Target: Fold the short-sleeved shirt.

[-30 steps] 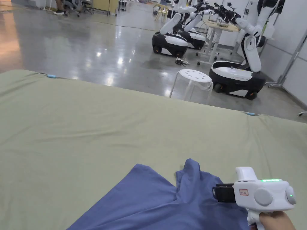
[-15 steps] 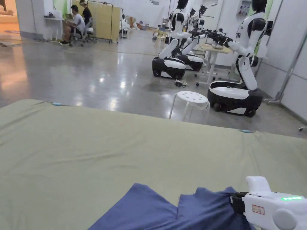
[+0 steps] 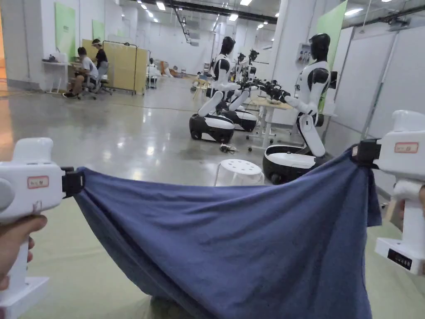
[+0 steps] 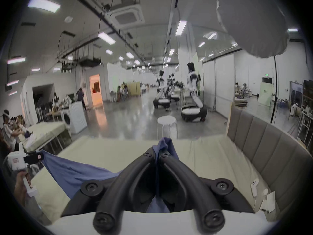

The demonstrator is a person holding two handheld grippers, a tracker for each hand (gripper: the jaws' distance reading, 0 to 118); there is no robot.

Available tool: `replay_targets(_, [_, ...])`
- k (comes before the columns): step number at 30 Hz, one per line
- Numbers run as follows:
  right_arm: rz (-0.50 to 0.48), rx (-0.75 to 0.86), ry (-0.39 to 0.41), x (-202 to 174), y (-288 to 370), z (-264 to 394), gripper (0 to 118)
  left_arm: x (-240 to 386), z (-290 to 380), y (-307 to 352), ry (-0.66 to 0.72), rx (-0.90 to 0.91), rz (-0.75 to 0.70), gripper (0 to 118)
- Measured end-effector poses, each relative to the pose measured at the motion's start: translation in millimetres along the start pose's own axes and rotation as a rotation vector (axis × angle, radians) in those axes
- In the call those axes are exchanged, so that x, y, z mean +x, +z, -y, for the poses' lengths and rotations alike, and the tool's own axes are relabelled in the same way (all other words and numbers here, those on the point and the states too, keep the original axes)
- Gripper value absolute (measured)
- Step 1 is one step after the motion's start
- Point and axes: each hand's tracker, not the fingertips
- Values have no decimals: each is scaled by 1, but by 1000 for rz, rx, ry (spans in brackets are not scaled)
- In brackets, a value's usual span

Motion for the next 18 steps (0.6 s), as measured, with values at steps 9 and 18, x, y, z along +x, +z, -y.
replay_targets(9, [32,205,-126,17,-11,-109,3,26,-133,-44,-96,165,-65,8])
replay_targets(18, [55,160,-77,8,-66,-69,3,12,-115,-79,-107,150,-163,8])
